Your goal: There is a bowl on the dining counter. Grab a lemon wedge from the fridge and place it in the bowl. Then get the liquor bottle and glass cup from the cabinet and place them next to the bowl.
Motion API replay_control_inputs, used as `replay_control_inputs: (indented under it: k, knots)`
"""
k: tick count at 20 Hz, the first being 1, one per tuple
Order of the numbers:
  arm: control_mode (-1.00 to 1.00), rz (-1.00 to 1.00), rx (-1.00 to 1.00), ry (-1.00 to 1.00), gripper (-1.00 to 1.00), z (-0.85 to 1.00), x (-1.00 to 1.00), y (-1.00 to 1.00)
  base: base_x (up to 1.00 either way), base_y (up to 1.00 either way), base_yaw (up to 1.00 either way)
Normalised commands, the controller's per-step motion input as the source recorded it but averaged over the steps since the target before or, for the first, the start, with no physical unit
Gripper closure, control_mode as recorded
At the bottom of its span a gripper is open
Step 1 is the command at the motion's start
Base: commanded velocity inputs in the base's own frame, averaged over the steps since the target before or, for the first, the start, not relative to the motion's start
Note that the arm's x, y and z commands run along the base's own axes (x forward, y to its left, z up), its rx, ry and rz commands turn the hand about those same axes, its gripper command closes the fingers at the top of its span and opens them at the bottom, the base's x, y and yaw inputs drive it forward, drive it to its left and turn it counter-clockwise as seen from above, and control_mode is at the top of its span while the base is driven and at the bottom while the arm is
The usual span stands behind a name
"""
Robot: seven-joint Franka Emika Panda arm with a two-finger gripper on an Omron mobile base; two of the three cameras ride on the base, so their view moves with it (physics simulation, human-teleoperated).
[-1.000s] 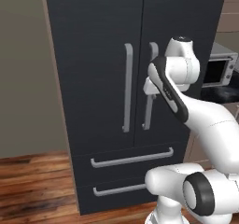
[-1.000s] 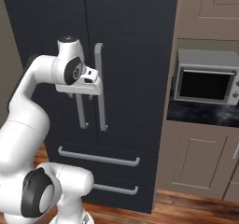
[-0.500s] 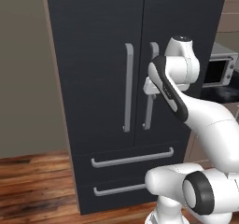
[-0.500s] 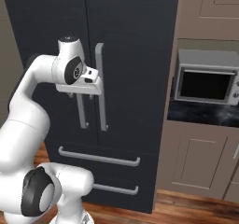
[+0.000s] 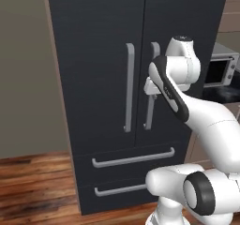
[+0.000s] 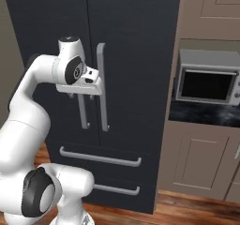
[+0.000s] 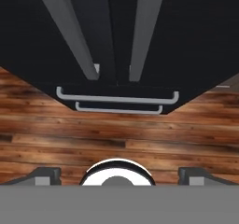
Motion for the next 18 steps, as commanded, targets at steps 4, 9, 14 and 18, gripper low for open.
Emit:
replay_control_inputs:
  k: [4, 9, 14, 18]
  knots:
    - [1.0, 0.0, 0.0, 0.0, -1.0, 0.0, 0.0, 0.0, -0.3, 0.19, 0.0]
    - [1.0, 0.0, 0.0, 0.0, -1.0, 0.0, 0.0, 0.0, -0.36, 0.13, 0.0]
    - [-1.0, 0.0, 0.0, 0.0, -1.0, -0.04, 0.07, 0.0, -0.06, 0.02, 0.0]
    - [-1.0, 0.0, 0.0, -0.02, -1.0, -0.24, 0.69, -0.05, 0.0, 0.0, 0.0]
